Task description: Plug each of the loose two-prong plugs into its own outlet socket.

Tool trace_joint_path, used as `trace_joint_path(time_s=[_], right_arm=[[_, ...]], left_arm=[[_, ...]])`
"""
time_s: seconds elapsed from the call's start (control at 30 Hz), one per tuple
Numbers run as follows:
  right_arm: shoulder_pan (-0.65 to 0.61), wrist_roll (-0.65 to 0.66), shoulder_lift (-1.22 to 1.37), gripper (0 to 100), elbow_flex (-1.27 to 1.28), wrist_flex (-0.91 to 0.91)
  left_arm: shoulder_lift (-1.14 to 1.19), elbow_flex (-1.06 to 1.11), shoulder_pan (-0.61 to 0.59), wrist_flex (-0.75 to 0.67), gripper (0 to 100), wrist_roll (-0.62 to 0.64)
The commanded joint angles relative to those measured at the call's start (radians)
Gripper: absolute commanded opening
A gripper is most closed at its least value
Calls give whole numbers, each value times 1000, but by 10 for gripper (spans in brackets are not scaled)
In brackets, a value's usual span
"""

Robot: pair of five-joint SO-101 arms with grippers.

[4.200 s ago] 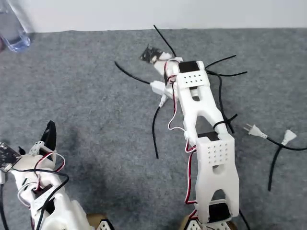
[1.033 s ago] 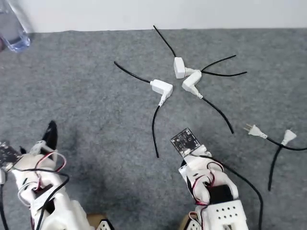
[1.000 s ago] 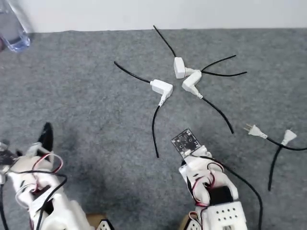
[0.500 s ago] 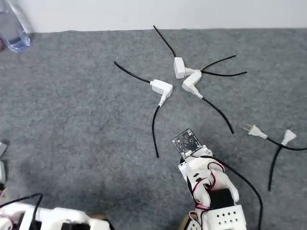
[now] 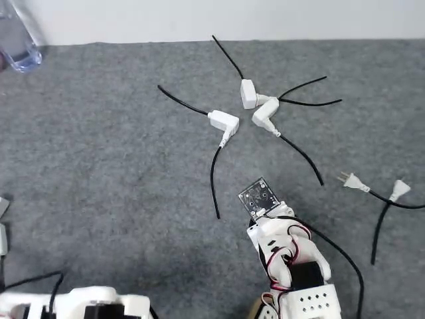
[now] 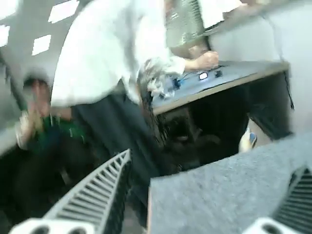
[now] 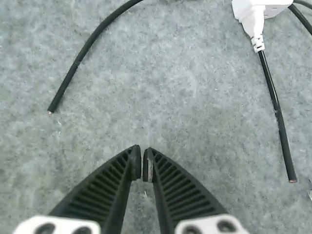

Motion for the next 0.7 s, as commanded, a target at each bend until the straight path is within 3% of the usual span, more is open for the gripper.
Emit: trace_joint_path(time_s=[0.0, 0.13, 0.2, 0.3, 0.5, 0.57, 0.67], right_arm=[[5, -3, -8, 9, 15, 12], [7, -3, -8, 9, 15, 12], [7, -3, -8, 9, 15, 10], [7, -3, -8, 9, 15, 8], [8, -3, -8, 9, 15, 7], [8, -3, -8, 9, 15, 7], [8, -3, -8, 9, 15, 7]], left_arm=[[-8, -7, 100, -29, 459, -459], [-8, -71, 129, 133, 459, -813], [-9, -160, 129, 331, 459, -984], [-9, -395, 107, 786, 459, -1151], [44, -1175, 123, 2033, 459, -1158], [106, -1349, 180, 2280, 459, -1143], [201, -1503, 261, 2450, 459, -1028]])
